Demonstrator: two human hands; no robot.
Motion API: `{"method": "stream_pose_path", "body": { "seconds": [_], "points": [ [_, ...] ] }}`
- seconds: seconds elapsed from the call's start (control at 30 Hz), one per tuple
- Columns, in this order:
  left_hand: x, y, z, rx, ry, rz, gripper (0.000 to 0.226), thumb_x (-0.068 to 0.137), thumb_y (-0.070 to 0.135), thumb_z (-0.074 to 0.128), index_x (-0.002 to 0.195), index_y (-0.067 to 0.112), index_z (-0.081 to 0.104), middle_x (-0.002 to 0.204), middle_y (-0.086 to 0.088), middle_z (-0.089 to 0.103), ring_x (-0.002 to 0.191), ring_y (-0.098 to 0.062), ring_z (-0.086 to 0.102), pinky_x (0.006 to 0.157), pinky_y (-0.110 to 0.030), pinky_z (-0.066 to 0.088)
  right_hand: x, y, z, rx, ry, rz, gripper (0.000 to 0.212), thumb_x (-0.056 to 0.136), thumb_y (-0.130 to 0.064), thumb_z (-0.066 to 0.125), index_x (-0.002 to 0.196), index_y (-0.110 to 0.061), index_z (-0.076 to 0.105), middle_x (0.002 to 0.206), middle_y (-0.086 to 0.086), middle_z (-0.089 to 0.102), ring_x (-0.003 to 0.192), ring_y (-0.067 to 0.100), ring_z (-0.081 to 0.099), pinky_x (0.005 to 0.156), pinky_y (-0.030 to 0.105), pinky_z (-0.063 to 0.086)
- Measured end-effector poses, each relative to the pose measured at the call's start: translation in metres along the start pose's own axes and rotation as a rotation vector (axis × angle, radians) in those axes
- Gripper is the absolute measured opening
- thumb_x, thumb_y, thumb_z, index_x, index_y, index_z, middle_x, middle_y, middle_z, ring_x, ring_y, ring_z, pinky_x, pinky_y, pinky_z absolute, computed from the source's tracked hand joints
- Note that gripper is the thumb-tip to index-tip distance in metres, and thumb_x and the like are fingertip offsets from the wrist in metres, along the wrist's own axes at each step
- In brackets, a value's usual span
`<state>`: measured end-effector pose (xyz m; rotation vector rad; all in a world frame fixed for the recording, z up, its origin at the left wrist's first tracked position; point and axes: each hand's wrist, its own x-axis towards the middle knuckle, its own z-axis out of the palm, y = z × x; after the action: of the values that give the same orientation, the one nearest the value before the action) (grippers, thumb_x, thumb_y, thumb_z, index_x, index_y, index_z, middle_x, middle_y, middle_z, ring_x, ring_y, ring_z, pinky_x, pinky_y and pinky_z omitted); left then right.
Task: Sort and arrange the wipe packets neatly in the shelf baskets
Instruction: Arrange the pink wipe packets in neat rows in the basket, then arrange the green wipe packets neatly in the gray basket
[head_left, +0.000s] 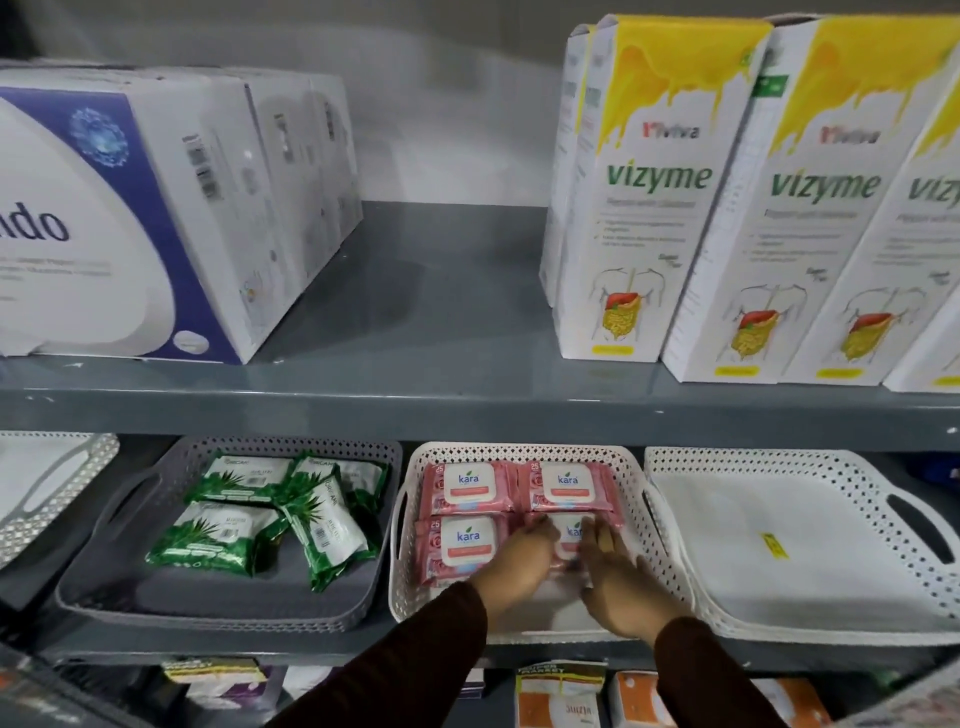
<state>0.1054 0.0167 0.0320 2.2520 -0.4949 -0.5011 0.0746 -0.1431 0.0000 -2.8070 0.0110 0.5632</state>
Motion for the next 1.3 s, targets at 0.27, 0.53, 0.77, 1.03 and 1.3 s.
{"method": "stream_pose_path", "body": {
  "seconds": [0.27, 0.53, 0.77, 1.03, 1.3],
  "points": [
    [-0.074, -0.060, -0.095, -1.125, 0.547, -0.174, 0.033, 0.101, 0.001, 0.032, 0.102, -0.010, 0.064, 0.096, -0.026, 0.071, 0.073, -0.026, 0.072, 0.065, -0.030, 0.059, -0.023, -0.063, -0.005, 0.527, 0.434, -0.015, 0.053, 0.096, -0.005, 0.052, 0.146, -0.018, 0.042, 0.144, 0.000, 0.049, 0.121, 0.026, 0.056, 0.102, 0.023, 0.044],
    [-0.112, -0.141, -0.182, -0.243, 0.633, -0.326, 0.029, 0.103, 0.032, 0.043, 0.110, 0.015, 0.066, 0.081, -0.025, 0.066, 0.070, -0.038, 0.062, 0.053, -0.028, 0.036, -0.030, -0.265, 0.011, 1.915, -0.128, 0.103, 0.023, 0.096, 0.004, 0.047, 0.113, -0.005, 0.060, 0.111, 0.017, 0.065, 0.109, 0.028, 0.057, 0.093, 0.035, 0.048],
    [-0.123, -0.176, -0.179, 0.501, 0.344, -0.176, 0.032, 0.101, 0.032, 0.040, 0.121, 0.015, 0.058, 0.127, -0.009, 0.060, 0.115, -0.028, 0.055, 0.098, -0.039, 0.040, 0.009, -0.303, 0.039, 0.795, -0.036, -0.071, 0.034, 0.093, -0.006, 0.043, 0.121, -0.016, 0.060, 0.105, 0.004, 0.064, 0.080, 0.014, 0.059, 0.066, 0.032, 0.049],
    [-0.141, -0.215, -0.172, 0.848, 0.238, -0.175, 0.035, 0.094, 0.006, 0.046, 0.127, 0.016, 0.055, 0.124, -0.008, 0.062, 0.111, -0.027, 0.059, 0.102, -0.044, 0.037, 0.029, -0.308, 0.057, 0.083, 0.100, -0.257, 0.051, 0.087, 0.013, 0.040, 0.134, -0.003, 0.051, 0.136, 0.019, 0.053, 0.118, 0.032, 0.057, 0.088, 0.030, 0.044],
    [-0.134, -0.233, -0.206, 0.493, 0.024, -0.153, 0.052, 0.099, 0.026, 0.043, 0.147, 0.041, 0.031, 0.161, 0.008, 0.010, 0.148, -0.023, 0.005, 0.115, -0.058, -0.010, 0.055, -0.312, 0.061, -0.128, -0.021, -0.262, 0.083, 0.095, -0.002, 0.042, 0.154, -0.035, -0.007, 0.162, 0.002, -0.019, 0.150, 0.026, -0.015, 0.121, 0.051, 0.000]
  ]
}}
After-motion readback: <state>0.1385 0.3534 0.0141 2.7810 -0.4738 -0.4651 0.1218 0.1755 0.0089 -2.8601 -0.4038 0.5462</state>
